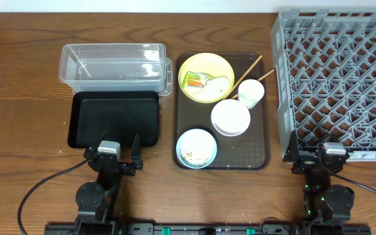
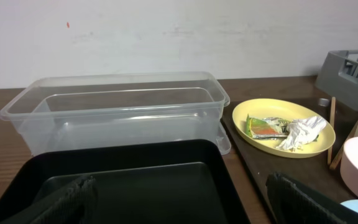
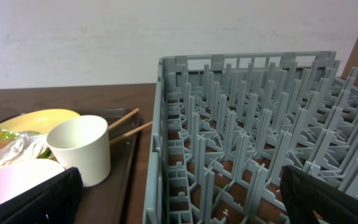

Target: Sort waste into correct bins and load items into the dishwasher rack

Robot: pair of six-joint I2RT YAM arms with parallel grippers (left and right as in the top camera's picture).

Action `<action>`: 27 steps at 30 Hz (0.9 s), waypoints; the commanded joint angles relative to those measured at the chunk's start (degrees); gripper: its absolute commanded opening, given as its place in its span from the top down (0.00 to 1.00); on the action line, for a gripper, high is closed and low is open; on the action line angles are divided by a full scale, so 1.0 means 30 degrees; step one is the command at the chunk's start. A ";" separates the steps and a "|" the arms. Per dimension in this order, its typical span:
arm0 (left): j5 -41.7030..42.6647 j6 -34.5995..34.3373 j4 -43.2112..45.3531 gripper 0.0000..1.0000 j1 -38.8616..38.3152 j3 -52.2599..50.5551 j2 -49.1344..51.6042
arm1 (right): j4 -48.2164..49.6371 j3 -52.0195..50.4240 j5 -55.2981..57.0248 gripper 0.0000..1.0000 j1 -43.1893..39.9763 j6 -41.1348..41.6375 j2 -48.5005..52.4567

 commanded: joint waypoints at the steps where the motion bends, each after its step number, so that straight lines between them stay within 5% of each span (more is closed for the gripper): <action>1: 0.0131 0.0321 -0.0699 0.10 0.0080 -0.0291 0.0007 | -0.0058 -0.0036 0.0015 0.01 0.0299 -0.0153 0.0015; 27: 0.1566 0.0255 0.0750 0.10 0.0080 -0.0007 0.0044 | 0.1464 0.0073 -0.1625 0.01 0.0299 0.0255 0.0022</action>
